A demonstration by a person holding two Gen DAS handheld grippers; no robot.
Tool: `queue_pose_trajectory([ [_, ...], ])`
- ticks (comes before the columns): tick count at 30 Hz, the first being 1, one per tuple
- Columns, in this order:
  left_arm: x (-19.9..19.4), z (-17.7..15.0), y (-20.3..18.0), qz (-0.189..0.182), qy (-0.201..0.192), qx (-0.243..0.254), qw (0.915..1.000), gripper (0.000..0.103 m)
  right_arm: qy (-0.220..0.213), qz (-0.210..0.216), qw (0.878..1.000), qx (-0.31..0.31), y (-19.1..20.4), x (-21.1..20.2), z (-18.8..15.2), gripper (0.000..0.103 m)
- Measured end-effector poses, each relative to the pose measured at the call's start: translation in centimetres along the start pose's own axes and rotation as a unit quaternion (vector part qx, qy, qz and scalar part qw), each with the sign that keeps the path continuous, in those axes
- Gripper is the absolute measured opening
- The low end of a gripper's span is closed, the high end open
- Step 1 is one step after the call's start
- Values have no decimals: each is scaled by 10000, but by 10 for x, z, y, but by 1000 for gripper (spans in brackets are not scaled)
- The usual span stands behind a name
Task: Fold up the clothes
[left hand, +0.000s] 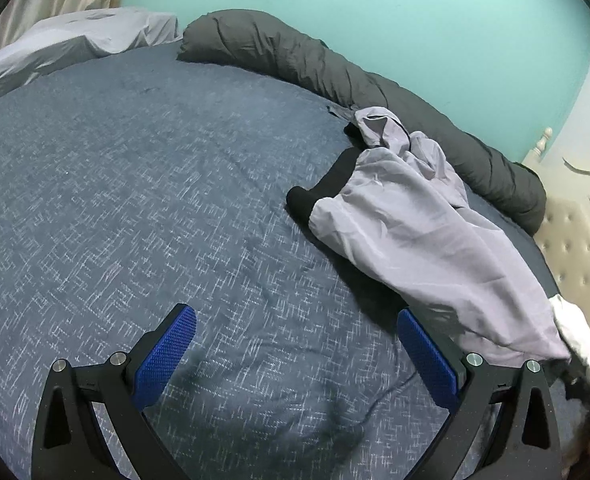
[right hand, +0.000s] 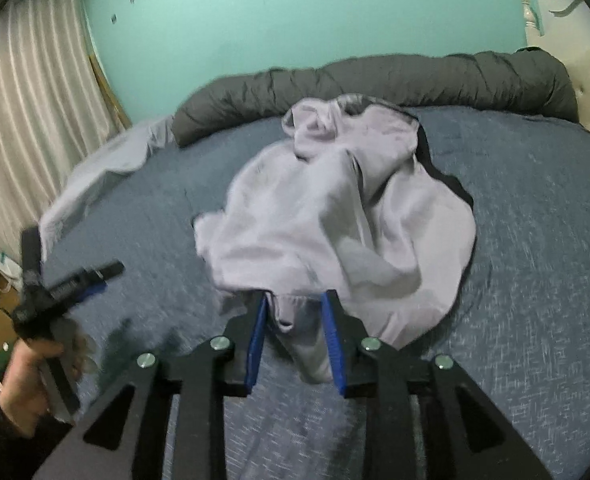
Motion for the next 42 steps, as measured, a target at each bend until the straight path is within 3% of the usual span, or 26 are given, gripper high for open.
queue_pose_trajectory([
  [3, 0, 0, 1, 24, -11, 23, 10000, 103, -147, -101, 9998, 47, 1, -5, 6, 45],
  [5, 1, 0, 2, 30, 1, 30, 10000, 103, -270, -115, 9995, 75, 0, -7, 12, 46],
  [9, 2, -2, 4, 43, 26, 44, 10000, 103, 163, -195, 9993, 287, -10, 20, 15, 62],
  [12, 3, -2, 4, 55, 38, 55, 10000, 103, 597, -150, 9965, 567, -18, 53, 10, 62],
  [15, 4, -2, 5, 83, 29, 79, 9999, 103, 724, -68, 9951, 670, -19, 77, 3, 62],
  [19, 7, -1, 10, 111, 57, 62, 9999, 103, 866, -276, 9948, 459, -19, 96, -5, 22],
  [22, 9, 1, 14, 142, 65, 11, 9999, 103, 913, -192, 9955, 142, -8, 95, -10, 8],
  [23, 10, 2, 15, 158, 60, -5, 9999, 103, 967, -143, 9952, -15, -1, 95, -13, 6],
  [28, 11, 4, 13, 166, 41, -1, 9999, 103, 1200, 901, 9882, -302, 37, 95, -19, 4],
  [31, 12, 2, 11, 138, 77, 38, 9999, 103, 1270, 999, 9867, -193, 36, 92, -22, 8],
  [32, 12, 2, 11, 133, 87, 47, 9999, 103, 1158, 1028, 9879, -38, 30, 86, -18, 8],
  [34, 12, 2, 11, 124, 86, 48, 9999, 103, 768, 1033, 9913, 272, 13, 65, -8, 19],
  [36, 12, 4, 12, 131, 71, 59, 9999, 103, 275, 820, 9951, 487, -14, 40, 6, 33],
  [38, 13, 5, 12, 130, 68, 70, 9999, 103, -45, 432, 9968, 678, -46, 22, 18, 37],
  [42, 14, 6, 10, 105, 75, 106, 9999, 103, 99, -580, 9936, 967, -112, 14, 25, 43],
])
Point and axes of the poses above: each gripper's, at about its wrist camera, not at the fingertips, and x roughly the way its jaws point, y to its left, z to its top, the point moved 5 cm from there along x, roughly the way its jaws point, and after that the axes turned 12 degrees about z, right-handed, at the moved point
